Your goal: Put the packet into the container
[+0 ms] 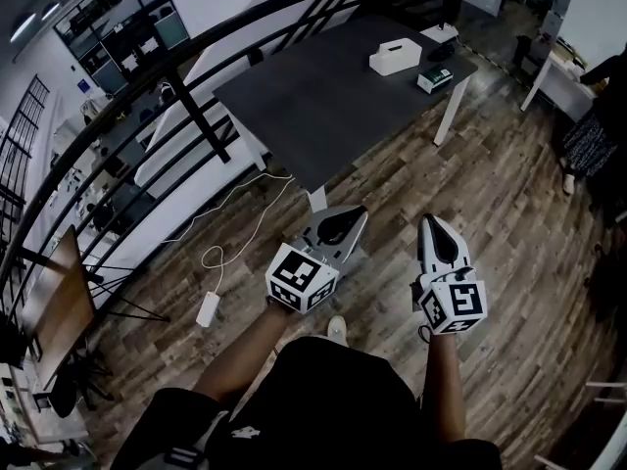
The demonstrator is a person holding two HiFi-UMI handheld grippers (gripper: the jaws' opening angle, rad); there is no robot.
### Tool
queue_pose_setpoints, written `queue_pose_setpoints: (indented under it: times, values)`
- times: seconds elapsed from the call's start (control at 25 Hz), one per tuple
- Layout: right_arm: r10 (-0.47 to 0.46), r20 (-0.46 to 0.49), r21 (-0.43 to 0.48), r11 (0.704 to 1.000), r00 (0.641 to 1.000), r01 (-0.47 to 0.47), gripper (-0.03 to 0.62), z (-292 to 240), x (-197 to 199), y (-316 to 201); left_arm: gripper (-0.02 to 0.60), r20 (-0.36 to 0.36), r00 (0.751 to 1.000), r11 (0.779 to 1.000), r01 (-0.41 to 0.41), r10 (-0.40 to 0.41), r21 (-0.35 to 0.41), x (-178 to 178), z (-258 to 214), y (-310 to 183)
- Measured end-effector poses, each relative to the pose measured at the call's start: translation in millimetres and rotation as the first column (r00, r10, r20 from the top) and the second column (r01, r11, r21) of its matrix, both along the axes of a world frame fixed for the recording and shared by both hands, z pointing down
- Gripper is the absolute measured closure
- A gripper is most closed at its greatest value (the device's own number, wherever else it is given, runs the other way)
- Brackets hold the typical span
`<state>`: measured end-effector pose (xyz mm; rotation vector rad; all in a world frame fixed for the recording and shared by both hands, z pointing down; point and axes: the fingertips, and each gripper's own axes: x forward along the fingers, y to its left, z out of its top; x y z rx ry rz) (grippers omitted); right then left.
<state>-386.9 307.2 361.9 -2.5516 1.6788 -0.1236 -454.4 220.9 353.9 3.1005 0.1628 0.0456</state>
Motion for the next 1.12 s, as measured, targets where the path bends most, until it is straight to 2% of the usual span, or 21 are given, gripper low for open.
queue_pose_setpoints:
  times: [0.32, 0.56, 0.72, 0.92, 1.12]
  values:
    - [0.016, -0.008, -0.038, 0.999, 1.0, -0.017, 0.591, 11.5, 18.9, -31.1, 0.577, 0.006, 0.999, 0.999, -0.04, 0.04, -0.027, 26.1, 12.9, -26.8]
    - [0.03, -0.006, -0.061, 0.998, 1.0, -0.03, 0.591, 16.5, 55.2, -36.4, 0.577, 0.015, 0.998, 0.997, -0.059, 0.059, -0.042, 67.3, 18.4, -32.6]
    - [0.023, -0.01, -0.06, 0.998, 1.0, -0.023, 0.591, 16.8, 93.6, -42.8, 0.577, 0.011, 0.996, 0.996, -0.083, 0.083, -0.016, 106.5, 18.3, -27.2]
    - [-0.005, -0.013, -0.064, 0.998, 1.0, 0.004, 0.591, 17.3, 156.7, -56.1, 0.577, 0.016, 0.998, 0.997, -0.061, 0.062, -0.038, 170.1, 20.6, -38.3]
    - [-0.022, -0.005, -0.055, 0.998, 1.0, 0.022, 0.591, 14.9, 230.4, -62.6, 0.577, 0.024, 0.999, 0.999, -0.038, 0.038, -0.023, 236.4, 16.7, -45.5]
